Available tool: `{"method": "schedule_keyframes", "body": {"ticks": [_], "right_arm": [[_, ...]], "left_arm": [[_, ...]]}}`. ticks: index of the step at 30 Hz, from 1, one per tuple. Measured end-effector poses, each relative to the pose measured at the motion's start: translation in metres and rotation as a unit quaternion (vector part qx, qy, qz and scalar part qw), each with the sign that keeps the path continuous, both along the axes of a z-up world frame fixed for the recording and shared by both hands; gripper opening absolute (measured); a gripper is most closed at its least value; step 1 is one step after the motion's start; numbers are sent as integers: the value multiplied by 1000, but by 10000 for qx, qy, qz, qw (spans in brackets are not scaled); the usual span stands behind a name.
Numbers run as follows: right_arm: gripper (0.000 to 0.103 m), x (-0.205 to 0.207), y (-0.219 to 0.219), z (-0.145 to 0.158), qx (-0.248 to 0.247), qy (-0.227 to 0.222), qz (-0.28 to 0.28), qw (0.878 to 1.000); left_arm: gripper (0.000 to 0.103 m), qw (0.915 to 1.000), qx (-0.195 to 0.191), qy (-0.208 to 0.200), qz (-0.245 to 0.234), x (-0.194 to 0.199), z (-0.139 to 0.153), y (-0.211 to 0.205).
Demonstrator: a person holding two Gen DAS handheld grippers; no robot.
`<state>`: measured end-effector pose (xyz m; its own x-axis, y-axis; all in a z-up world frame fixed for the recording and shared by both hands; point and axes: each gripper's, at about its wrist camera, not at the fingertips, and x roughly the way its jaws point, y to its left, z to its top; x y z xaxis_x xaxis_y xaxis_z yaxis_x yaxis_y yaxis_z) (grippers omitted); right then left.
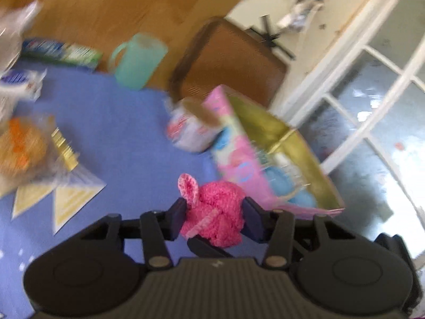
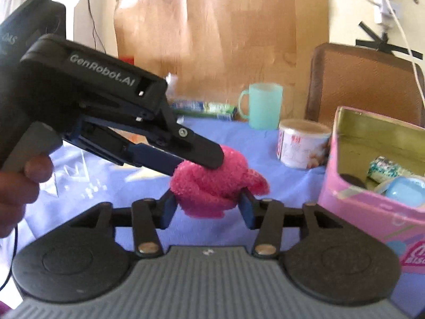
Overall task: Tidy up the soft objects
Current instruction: 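Carry the pink plush toy with the right tool into the tin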
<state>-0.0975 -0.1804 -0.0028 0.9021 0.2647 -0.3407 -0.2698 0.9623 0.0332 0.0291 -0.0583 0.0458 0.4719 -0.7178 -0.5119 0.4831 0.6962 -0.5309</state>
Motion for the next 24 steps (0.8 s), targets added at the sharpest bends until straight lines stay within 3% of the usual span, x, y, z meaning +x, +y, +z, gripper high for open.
{"method": "schedule_keyframes", "body": {"ticks": [3, 6, 8, 9, 10, 11, 12, 15, 18, 21, 24], "right_arm": [[50, -18, -18, 19, 12, -519, -394, 9979], [50, -22, -44, 32, -29, -749, -868, 9934], [51, -10, -65, 39, -143, -723, -1360, 9880], [54, 3, -77, 43, -124, -646, -1589, 9851], [57, 16, -89, 44, -114, -568, -1726, 9833], [71, 32, -101, 44, -174, -391, -1858, 9817], [73, 41, -109, 43, -183, -280, -2072, 9777], [72, 34, -130, 46, 396, -420, -2083, 9764], [70, 19, -131, 45, 502, -590, -2127, 9740], [51, 12, -128, 48, 839, -695, -1787, 9778], [36, 16, -94, 57, 907, -682, -1112, 9873]], "left_arm": [[47, 9981, -6, -468, -394, -1, 31, -31], [51, 9938, 191, -817, -726, 3, 49, -75], [64, 9897, 426, -1064, -859, 11, 56, -109], [83, 9877, 597, -1216, -776, 15, 57, -121], [93, 9850, 835, -1423, -500, 17, 58, -132], [93, 9823, 1014, -1558, -236, 19, 57, -137], [91, 9815, 1055, -1590, -134, 19, 56, -137], [91, 9835, 844, -1602, -48, 9, 51, -109], [93, 9763, 1136, -1802, 373, -7, 37, -65], [93, 9747, 1360, -1576, 814, -20, 13, -9], [93, 9658, 1643, -1295, 1530, -34, -12, 50]]}}
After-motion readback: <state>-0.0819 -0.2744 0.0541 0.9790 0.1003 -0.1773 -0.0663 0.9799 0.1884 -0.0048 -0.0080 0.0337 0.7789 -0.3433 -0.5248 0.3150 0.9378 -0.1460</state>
